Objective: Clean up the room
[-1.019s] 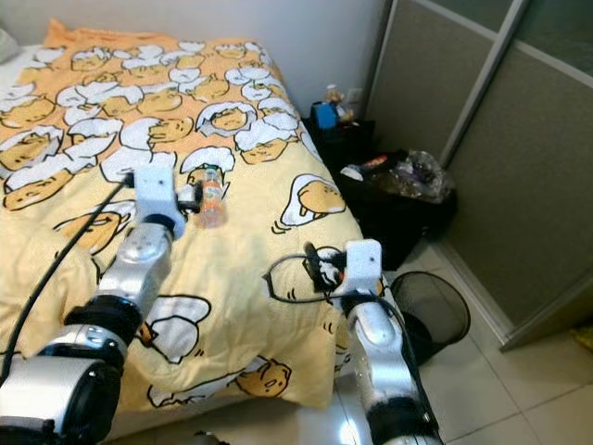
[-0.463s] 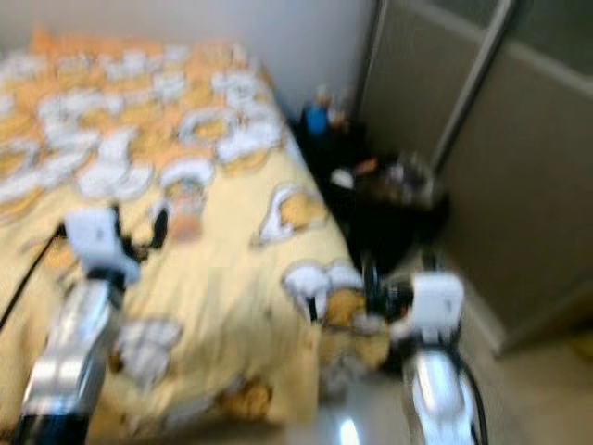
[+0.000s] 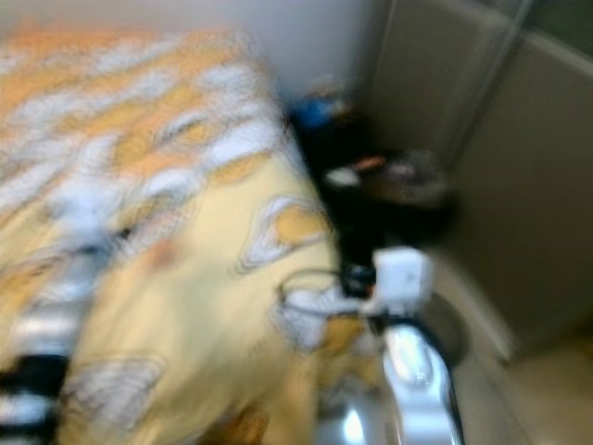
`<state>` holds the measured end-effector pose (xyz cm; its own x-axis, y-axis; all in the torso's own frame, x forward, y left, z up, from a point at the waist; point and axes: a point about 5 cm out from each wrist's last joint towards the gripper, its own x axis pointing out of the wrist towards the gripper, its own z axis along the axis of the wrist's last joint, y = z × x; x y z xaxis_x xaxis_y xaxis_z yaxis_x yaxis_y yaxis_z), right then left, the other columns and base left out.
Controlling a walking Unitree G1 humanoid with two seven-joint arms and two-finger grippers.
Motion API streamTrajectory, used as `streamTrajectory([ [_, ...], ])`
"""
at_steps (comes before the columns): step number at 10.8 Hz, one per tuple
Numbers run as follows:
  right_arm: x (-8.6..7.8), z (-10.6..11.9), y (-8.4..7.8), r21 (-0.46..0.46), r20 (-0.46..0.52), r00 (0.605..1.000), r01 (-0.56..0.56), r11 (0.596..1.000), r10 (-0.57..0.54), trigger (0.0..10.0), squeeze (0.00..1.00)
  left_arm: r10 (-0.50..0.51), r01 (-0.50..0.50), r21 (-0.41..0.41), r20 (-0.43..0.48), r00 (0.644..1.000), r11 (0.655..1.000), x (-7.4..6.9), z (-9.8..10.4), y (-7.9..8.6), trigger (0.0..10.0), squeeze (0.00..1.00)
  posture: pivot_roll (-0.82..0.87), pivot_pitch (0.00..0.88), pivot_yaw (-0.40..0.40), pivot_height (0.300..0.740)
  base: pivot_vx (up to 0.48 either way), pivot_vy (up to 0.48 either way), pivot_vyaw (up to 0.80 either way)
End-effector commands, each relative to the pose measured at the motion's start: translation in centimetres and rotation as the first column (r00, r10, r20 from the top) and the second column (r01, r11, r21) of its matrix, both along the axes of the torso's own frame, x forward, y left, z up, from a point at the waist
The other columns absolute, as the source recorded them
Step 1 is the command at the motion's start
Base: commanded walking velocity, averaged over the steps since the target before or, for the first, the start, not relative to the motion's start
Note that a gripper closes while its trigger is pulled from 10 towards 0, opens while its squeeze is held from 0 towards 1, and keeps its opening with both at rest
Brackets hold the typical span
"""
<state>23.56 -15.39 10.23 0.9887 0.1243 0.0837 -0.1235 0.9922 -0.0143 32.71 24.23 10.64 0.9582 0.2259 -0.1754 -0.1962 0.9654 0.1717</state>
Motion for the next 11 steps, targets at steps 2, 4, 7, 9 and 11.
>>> streamTrajectory([
  [2,-0.6,-1.1,-0.5,-0.015,-0.055,0.998,0.027,1.0,-0.028,10.0,0.0,-0.08,0.079,0.015,0.006,0.997,0.997,0.6,-0.5,-1.8,10.0,0.0,-0.01,0.0,0.046,0.74,0.0,0.0,-0.77],
  [4,-0.7,-1.3,-0.2,-0.012,-0.068,0.997,0.02,1.0,-0.02,10.0,0.0,-0.11,0.11,-0.01,0.0,0.994,0.994,1.7,-0.6,-2.6,10.0,0.0,-0.02,0.0,0.042,0.74,0.0,0.471,-0.77],
  [7,-0.9,-1.2,0.9,0.008,-0.081,0.997,-0.002,1.0,0.003,10.0,0.0,-0.126,0.128,0.009,-0.119,0.985,0.992,4.6,-0.9,-6.9,10.0,0.0,-0.06,0.0,0.034,0.74,0.0,0.0,0.0],
  [9,-3.0,-1.3,1.5,-0.005,-0.106,0.994,-0.014,1.0,0.013,10.0,0.0,0.075,-0.078,-0.044,-0.078,0.994,0.996,5.3,0.7,-4.7,10.0,0.0,-0.14,0.0,0.074,0.74,0.0,0.0,0.0],
  [11,-6.1,-2.0,1.1,-0.002,-0.172,0.985,0.032,0.999,-0.032,10.0,0.0,0.191,-0.194,-0.061,-0.057,0.98,0.979,5.3,1.7,-1.9,10.0,0.0,-0.21,0.023,0.083,0.74,0.0,0.0,0.0],
])
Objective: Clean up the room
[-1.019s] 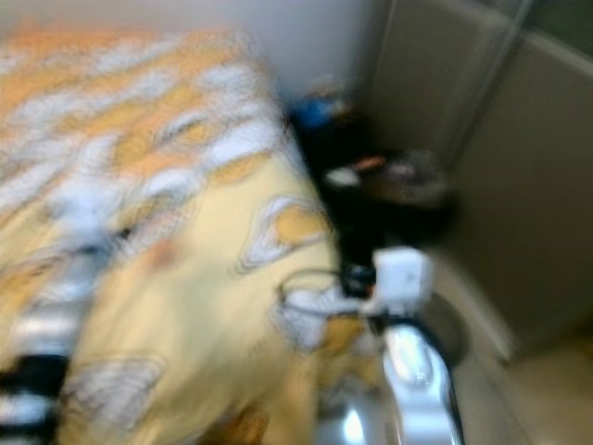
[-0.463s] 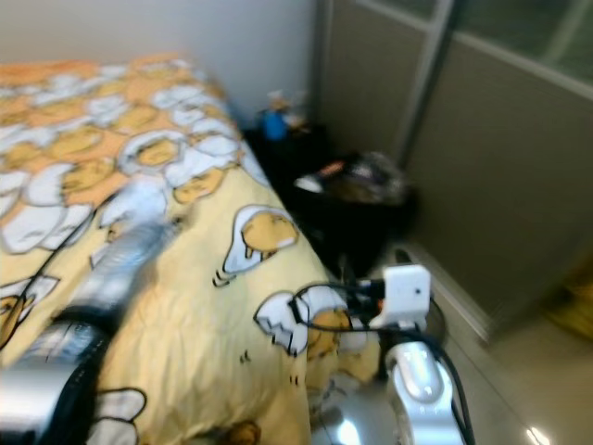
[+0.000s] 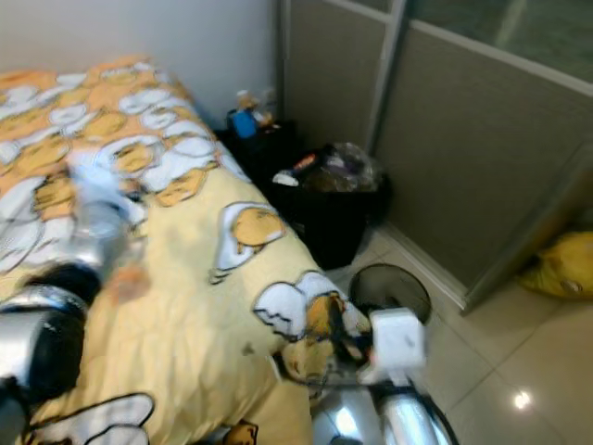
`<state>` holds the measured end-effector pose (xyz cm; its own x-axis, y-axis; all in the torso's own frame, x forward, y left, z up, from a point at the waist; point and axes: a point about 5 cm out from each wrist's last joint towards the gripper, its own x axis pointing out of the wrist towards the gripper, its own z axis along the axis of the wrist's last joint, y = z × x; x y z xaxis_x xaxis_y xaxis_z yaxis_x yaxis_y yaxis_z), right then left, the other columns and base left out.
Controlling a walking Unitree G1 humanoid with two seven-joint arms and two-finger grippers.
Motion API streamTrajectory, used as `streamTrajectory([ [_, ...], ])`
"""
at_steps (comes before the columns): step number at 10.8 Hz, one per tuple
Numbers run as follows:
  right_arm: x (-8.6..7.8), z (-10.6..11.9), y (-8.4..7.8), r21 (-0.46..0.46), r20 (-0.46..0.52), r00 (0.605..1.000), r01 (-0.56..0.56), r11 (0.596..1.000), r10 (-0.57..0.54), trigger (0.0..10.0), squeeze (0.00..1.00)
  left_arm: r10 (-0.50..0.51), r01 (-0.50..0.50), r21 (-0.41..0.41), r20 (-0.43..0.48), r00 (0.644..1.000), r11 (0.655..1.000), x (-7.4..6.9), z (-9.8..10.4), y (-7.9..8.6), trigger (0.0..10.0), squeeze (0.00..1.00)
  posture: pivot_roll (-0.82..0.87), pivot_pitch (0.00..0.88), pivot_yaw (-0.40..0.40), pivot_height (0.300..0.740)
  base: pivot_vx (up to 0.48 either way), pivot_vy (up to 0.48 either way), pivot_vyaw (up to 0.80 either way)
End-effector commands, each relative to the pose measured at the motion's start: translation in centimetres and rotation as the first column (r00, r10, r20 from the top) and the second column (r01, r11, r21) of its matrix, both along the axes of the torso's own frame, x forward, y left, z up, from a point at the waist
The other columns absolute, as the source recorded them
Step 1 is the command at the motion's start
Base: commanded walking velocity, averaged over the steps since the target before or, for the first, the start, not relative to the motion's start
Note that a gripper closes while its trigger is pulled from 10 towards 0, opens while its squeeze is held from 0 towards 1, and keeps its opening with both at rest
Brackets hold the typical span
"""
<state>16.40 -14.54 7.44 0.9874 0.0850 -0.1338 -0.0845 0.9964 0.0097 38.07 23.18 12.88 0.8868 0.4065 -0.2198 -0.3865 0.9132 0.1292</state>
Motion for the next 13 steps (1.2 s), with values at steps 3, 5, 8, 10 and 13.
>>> streamTrajectory([
  [3,-1.5,1.0,0.2,-0.011,-0.018,1.0,0.003,1.0,-0.003,10.0,0.0,0.055,-0.055,0.003,-0.166,0.985,0.998,-2.3,-4.2,0.6,10.0,0.0,-0.25,0.087,0.064,0.74,0.0,0.0,0.0],
  [5,-2.4,1.4,0.4,0.002,-0.042,0.998,-0.039,0.999,0.039,10.0,0.0,0.221,-0.208,0.091,-0.172,0.96,0.974,-3.6,-4.8,2.9,10.0,0.0,-0.28,0.113,0.049,0.74,0.0,0.0,0.0],
  [8,-4.2,0.5,1.5,0.04,-0.153,0.972,-0.176,0.984,0.18,10.0,0.0,0.316,-0.283,0.171,-0.212,0.925,0.944,-5.4,-6.2,4.7,10.0,0.0,-0.29,0.122,0.044,0.74,0.0,0.0,0.0],
  [10,-3.9,0.5,1.6,0.055,-0.163,0.968,-0.186,0.981,0.193,10.0,0.0,0.157,-0.172,-0.025,-0.297,0.942,0.985,-6.0,-8.6,2.5,10.0,0.0,-0.28,0.127,0.037,0.74,0.0,0.0,0.0],
  [13,-3.9,0.2,1.3,0.052,-0.184,0.963,-0.189,0.981,0.195,10.0,0.0,0.049,-0.063,-0.022,-0.382,0.923,0.998,-6.2,-9.7,1.2,10.0,0.0,-0.29,0.129,0.046,0.74,0.0,0.0,0.0],
])
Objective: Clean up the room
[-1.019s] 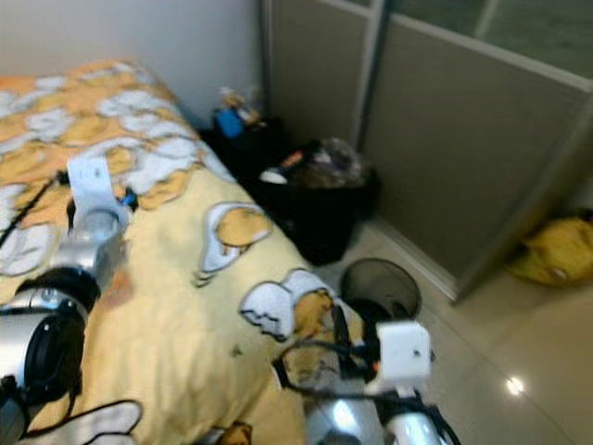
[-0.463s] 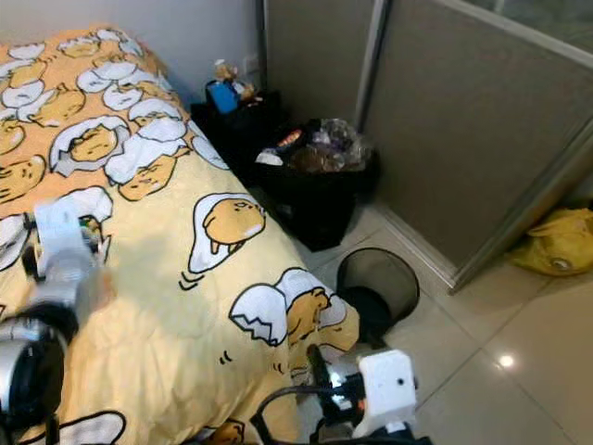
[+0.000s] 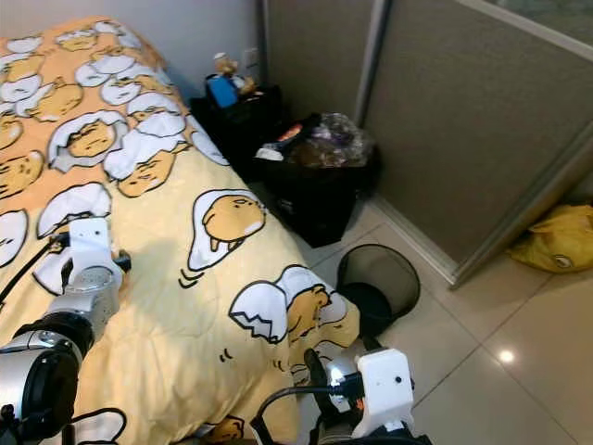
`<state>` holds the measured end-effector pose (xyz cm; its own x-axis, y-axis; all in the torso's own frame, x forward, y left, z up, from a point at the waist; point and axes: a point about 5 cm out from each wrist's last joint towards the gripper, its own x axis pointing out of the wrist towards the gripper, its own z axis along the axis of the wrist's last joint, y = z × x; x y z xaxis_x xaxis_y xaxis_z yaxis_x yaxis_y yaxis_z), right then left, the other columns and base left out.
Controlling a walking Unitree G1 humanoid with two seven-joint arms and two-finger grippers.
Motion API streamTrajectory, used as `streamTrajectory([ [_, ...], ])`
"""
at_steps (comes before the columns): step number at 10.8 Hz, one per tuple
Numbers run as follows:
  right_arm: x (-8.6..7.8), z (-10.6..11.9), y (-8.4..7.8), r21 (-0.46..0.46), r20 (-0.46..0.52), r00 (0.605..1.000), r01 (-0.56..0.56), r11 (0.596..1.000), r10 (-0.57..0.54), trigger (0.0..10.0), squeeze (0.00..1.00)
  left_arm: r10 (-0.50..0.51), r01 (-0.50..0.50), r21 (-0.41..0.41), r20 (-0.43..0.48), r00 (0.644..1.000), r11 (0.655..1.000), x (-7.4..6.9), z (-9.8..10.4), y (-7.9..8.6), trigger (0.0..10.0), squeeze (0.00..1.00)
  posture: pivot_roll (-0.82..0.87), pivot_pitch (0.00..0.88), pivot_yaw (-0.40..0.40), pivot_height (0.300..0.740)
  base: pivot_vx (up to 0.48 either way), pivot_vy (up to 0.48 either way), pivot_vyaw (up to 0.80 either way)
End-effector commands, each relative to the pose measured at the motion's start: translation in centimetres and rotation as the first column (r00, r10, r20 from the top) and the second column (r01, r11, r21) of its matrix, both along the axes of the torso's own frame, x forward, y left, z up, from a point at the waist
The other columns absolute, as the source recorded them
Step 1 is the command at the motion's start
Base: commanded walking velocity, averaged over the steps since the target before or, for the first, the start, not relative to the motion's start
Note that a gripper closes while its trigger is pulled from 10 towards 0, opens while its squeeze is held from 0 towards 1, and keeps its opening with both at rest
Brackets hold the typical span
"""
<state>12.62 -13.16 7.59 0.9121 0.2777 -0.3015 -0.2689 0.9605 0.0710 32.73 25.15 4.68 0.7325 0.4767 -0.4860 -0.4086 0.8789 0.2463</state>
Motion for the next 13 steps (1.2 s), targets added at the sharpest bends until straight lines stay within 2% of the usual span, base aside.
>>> streamTrajectory([
  [1,0.0,0.0,0.0,0.005,-0.01,1.0,0.005,1.0,-0.005,10.0,0.0,-0.009,0.007,-0.021,-0.081,0.997,1.0,-1.2,-1.6,-0.3,0.0,0.0,-0.29,0.124,0.054,0.74,0.0,0.0,0.0],
  [2,0.2,-0.1,0.0,0.01,-0.01,1.0,0.018,1.0,-0.018,10.0,0.0,-0.046,0.046,-0.011,-0.066,0.997,0.999,-0.8,-1.2,-0.4,0.0,0.0,-0.29,0.119,0.064,0.74,0.0,0.0,0.0],
  [3,0.3,-0.2,-0.1,0.017,-0.012,0.999,0.038,0.999,-0.038,10.0,0.0,-0.076,0.074,-0.035,-0.061,0.995,0.997,-0.5,-1.1,-0.7,0.0,0.0,-0.29,0.117,0.07,0.74,0.0,0.0,0.0],
  [4,0.5,-0.3,-0.5,0.036,-0.013,0.997,0.079,0.996,-0.078,10.0,0.0,-0.164,0.158,-0.086,-0.062,0.985,0.984,-0.1,-1.2,-2.2,0.0,0.0,-0.28,0.118,0.071,0.74,0.0,0.0,0.0],
  [5,0.8,-0.3,-1.0,0.075,-0.023,0.991,0.132,0.988,-0.131,10.0,0.0,-0.263,0.26,-0.064,-0.052,0.963,0.964,0.6,-0.7,-3.5,0.0,0.0,-0.28,0.118,0.074,0.74,0.0,0.0,0.0],
  [6,1.1,-0.4,-1.2,0.081,-0.024,0.989,0.148,0.986,-0.147,10.0,0.0,-0.289,0.286,-0.062,-0.043,0.956,0.956,0.9,-0.6,-3.9,0.0,0.0,-0.28,0.112,0.081,0.74,0.0,0.0,0.0],
  [7,1.7,-0.6,-1.7,0.074,-0.009,0.986,0.164,0.984,-0.164,10.0,0.0,-0.349,0.35,-0.048,0.034,0.937,0.935,1.8,0.4,-4.9,0.0,0.0,-0.27,0.088,0.091,0.74,0.0,0.0,0.0],
  [8,2.6,-0.9,-2.1,0.073,0.001,0.985,0.172,0.982,-0.172,10.0,0.0,-0.412,0.416,-0.032,0.096,0.906,0.909,2.4,1.3,-5.8,0.0,0.0,-0.25,0.055,0.1,0.74,0.0,0.0,0.0],
  [9,3.7,-1.1,-2.1,0.082,0.019,0.985,0.17,0.982,-0.172,10.0,0.0,-0.454,0.47,-0.036,0.201,0.868,0.882,3.2,2.6,-6.7,0.0,0.0,-0.2,0.0,0.107,0.74,0.0,0.0,0.0],
  [10,6.1,-0.9,-2.0,0.094,0.068,0.985,0.154,0.984,-0.161,10.0,0.0,-0.509,0.554,-0.002,0.393,0.766,0.832,4.4,5.6,-7.3,0.0,0.0,-0.14,0.0,0.107,0.74,0.0,0.0,0.0],
  [11,8.2,-0.6,-2.2,0.101,0.108,0.981,0.149,0.984,-0.16,10.0,0.0,-0.535,0.603,0.045,0.516,0.669,0.797,4.8,8.0,-7.6,0.0,0.0,-0.11,0.0,0.101,0.74,0.0,0.0,0.0],
  [12,10.5,0.4,-2.8,0.109,0.173,0.967,0.168,0.98,-0.185,10.0,0.0,-0.537,0.622,0.089,0.61,0.583,0.778,4.5,9.7,-7.7,0.0,0.0,-0.07,0.0,0.085,0.74,0.0,0.0,0.0],
  [13,12.0,1.8,-4.0,0.116,0.248,0.932,0.244,0.963,-0.266,10.0,0.0,-0.57,0.643,0.143,0.631,0.527,0.753,2.9,9.7,-7.6,0.0,0.0,-0.05,0.0,0.067,0.74,0.0,0.0,0.0],
])
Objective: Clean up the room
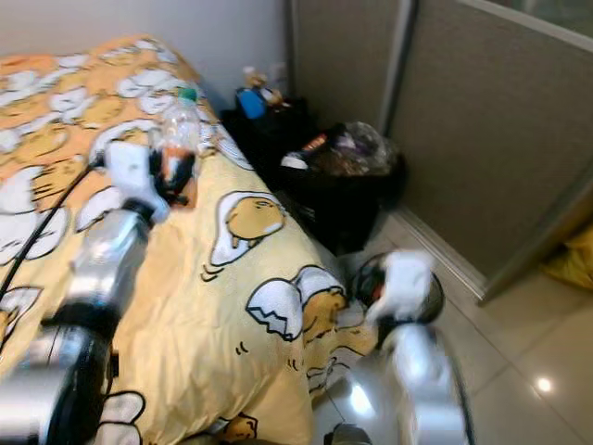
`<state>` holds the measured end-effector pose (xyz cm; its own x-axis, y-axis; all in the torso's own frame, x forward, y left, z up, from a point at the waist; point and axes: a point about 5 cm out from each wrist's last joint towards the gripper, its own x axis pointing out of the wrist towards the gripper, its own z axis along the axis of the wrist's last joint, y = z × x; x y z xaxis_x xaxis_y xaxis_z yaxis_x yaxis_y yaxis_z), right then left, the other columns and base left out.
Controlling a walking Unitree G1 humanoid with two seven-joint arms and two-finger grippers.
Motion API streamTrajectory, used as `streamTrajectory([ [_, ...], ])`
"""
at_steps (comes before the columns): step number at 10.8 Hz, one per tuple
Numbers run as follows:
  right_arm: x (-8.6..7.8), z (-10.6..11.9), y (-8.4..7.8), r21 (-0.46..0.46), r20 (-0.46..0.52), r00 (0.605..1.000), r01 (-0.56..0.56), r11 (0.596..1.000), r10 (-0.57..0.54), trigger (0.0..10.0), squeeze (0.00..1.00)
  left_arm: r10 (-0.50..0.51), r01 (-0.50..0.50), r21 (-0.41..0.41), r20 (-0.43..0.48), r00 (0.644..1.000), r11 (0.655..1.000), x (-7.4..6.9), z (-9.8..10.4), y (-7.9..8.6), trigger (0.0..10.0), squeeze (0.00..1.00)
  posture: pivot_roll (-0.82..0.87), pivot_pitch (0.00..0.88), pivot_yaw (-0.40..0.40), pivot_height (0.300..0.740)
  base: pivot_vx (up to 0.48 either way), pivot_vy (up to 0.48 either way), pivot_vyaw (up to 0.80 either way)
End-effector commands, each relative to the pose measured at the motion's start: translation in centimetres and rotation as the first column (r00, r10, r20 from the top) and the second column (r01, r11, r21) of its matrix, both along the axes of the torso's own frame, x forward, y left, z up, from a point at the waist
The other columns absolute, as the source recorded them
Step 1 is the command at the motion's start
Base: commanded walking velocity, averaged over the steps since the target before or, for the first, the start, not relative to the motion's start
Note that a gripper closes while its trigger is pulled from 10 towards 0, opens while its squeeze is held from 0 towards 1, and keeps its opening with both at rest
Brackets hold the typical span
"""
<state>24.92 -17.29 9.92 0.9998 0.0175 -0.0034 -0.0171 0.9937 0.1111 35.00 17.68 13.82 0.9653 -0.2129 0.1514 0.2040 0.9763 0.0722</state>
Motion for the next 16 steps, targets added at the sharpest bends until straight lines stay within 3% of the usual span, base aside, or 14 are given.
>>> streamTrajectory([
  [1,0.0,0.6,-1.5,0.02,0.048,0.993,0.105,0.994,-0.106,10.0,0.0,0.012,-0.009,0.035,-0.098,0.995,0.999,-1.1,-2.4,0.6,10.0,0.0,-0.04,0.0,0.058,0.74,0.0,0.0,0.0],
  [2,-0.1,0.5,-2.1,0.031,0.054,0.988,0.146,0.989,-0.148,10.0,0.0,0.025,-0.033,-0.058,-0.133,0.991,0.998,-1.8,-3.5,1.4,10.0,0.0,-0.03,0.0,0.051,0.74,0.0,0.0,0.0],
  [3,-0.7,-1.7,-2.8,0.089,-0.023,0.973,0.229,0.969,-0.228,10.0,0.0,0.07,-0.088,-0.099,-0.173,0.982,0.991,-3.2,-5.2,1.7,10.0,0.0,-0.02,0.0,0.043,0.74,0.0,-0.48,0.0],
  [4,-0.5,-2.3,-2.0,-0.003,-0.038,0.982,0.182,0.983,-0.182,10.0,0.0,0.08,-0.122,-0.155,-0.252,0.964,0.98,-4.0,-6.9,1.3,10.0,0.0,-0.04,0.0,0.048,0.74,0.0,-0.472,0.0],
  [5,0.7,-2.4,-1.0,-0.13,-0.054,0.992,0.102,0.986,-0.11,10.0,0.0,0.035,-0.092,-0.193,-0.279,0.96,0.977,-4.2,-7.3,-0.2,10.0,0.0,-0.05,0.0,0.057,0.74,0.0,-0.461,0.0],
  [6,1.4,-2.4,-0.9,-0.232,-0.076,0.992,0.079,0.97,-0.099,10.0,0.0,-0.021,-0.032,-0.192,-0.269,0.963,0.981,-4.1,-7.3,-1.8,10.0,0.0,-0.07,0.0,0.046,0.74,0.0,-0.461,0.0],
  [8,0.3,-3.2,-1.4,-0.236,-0.098,0.993,0.043,0.971,-0.068,10.0,0.0,-0.052,0.004,-0.188,-0.252,0.966,0.982,-4.2,-7.3,-3.4,10.0,0.0,-0.08,0.0,0.009,0.74,0.0,-0.461,0.0],
  [13,-0.9,-5.0,-0.8,-0.234,-0.141,0.987,0.044,0.971,-0.079,10.0,0.0,-0.103,0.064,-0.148,-0.276,0.956,0.987,-3.0,-7.2,-4.7,10.0,0.0,-0.12,0.0,0.039,0.74,0.0,-0.463,0.0],
  [16,-1.1,-5.2,-1.2,-0.231,-0.135,0.987,0.052,0.972,-0.085,10.0,0.0,-0.072,0.061,-0.043,-0.337,0.939,0.997,-2.4,-7.9,-6.0,10.0,0.0,-0.15,0.0,0.075,0.74,0.0,-0.147,-0.74],
])
